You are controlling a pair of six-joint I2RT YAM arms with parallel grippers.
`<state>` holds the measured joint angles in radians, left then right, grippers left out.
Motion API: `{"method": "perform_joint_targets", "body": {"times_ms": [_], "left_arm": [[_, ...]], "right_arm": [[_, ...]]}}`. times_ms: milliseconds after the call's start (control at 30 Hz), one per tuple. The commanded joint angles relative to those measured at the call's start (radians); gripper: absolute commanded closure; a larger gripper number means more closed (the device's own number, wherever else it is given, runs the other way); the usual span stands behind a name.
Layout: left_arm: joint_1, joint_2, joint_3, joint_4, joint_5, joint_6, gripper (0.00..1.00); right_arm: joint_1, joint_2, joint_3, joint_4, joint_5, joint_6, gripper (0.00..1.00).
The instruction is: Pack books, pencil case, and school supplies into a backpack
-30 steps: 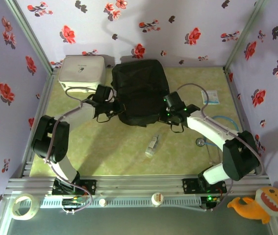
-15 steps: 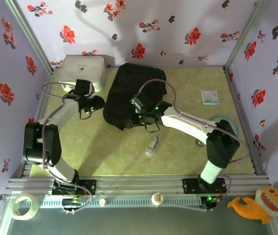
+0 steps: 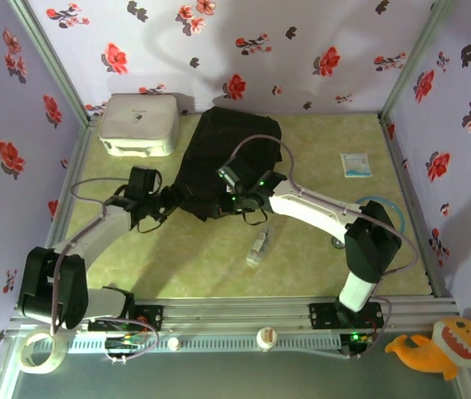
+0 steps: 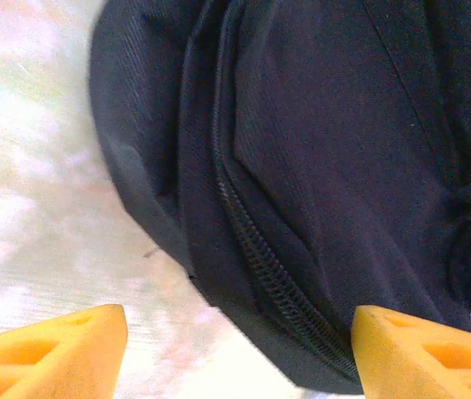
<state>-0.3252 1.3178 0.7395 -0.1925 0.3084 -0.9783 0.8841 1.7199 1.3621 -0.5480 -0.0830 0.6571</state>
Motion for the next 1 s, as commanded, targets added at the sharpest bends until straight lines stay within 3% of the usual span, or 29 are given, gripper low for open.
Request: {"method": "perform_joint_targets", "body": {"times_ms": [0,100,200,433,467,733,967], "left_arm": [[-0.02,0.031,-0.051,0.223,-0.009,-0.168,0.3],[-0.02,0.06,-0.061,0.298,-0.042,-0.189,0.32],[-0.02,0.089,-0.041,0.309,-0.071,-0.186,0.44],[-0.02,0.132,-0.016,0.253,-0.145,-0.155,0.97],[-0.02,0.135,-0.012,0.244,-0.147,-0.144,1.0],[-0.02,0.133,-0.004,0.184,-0.14,-0.082,1.0],[-0.021,0.139,-0.003,0.145,-0.102,-0.038,1.0]], "right_arm": [[0.008,-0.017,-0.01,0.031,-0.011,0.013,1.0],[0.008,-0.022,-0.025,0.037,-0.007,0.02,1.0],[0.007,-0.03,-0.045,0.039,-0.001,0.023,1.0],[-0.016,-0.083,-0.105,-0.021,0.042,0.013,1.0],[-0.026,-0.096,-0.117,-0.033,0.045,0.005,1.0],[-0.177,-0.164,-0.214,-0.135,0.087,-0.064,1.0],[-0.303,-0.115,-0.195,-0.168,0.181,-0.068,1.0]]}}
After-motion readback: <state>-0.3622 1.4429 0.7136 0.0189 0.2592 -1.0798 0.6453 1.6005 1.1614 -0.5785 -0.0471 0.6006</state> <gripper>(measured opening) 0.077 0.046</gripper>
